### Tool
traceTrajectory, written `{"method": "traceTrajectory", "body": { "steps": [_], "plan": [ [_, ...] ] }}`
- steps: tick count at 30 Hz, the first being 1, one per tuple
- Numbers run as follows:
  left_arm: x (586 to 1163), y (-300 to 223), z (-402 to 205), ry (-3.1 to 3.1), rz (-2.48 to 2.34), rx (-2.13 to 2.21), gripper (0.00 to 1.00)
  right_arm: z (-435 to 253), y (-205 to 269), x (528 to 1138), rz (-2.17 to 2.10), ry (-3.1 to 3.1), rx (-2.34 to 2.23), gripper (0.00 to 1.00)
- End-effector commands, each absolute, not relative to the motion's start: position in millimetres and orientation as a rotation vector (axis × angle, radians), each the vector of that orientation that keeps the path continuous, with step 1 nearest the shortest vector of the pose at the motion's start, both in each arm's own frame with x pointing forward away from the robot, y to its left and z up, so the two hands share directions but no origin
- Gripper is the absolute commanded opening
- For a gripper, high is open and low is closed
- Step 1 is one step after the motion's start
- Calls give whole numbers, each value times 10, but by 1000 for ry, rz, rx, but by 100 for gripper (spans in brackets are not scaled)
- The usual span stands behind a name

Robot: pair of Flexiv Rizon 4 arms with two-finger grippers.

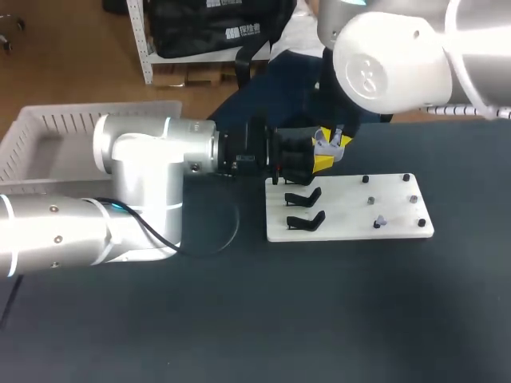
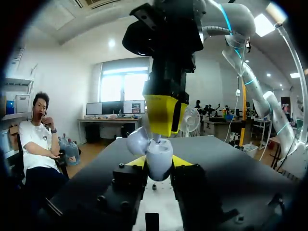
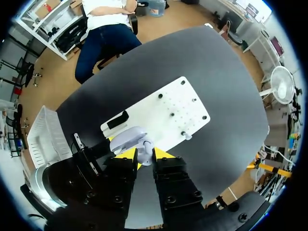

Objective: Pick up each earbud case from the left stands, insert the matching earbuds, close the lid, and place the case in the box.

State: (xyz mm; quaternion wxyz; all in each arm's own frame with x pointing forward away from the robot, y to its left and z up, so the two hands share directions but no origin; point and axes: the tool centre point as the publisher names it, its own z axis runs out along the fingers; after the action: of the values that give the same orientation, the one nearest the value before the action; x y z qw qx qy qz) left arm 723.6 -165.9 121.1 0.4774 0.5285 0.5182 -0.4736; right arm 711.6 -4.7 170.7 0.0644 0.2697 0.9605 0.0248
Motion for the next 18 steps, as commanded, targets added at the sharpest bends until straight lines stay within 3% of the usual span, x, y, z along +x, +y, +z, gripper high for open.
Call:
{"method": "traceTrajectory", "body": {
  "steps": [1,18],
  "plan": [
    [7237,-1661,1202,1262,-1154,1287,0,1675,-51,7096,78,2898,815,0],
    [7237,-1661,1202,1262,-1154,1287,0,1628,-36,7104,59,2904,819,0]
  ]
}}
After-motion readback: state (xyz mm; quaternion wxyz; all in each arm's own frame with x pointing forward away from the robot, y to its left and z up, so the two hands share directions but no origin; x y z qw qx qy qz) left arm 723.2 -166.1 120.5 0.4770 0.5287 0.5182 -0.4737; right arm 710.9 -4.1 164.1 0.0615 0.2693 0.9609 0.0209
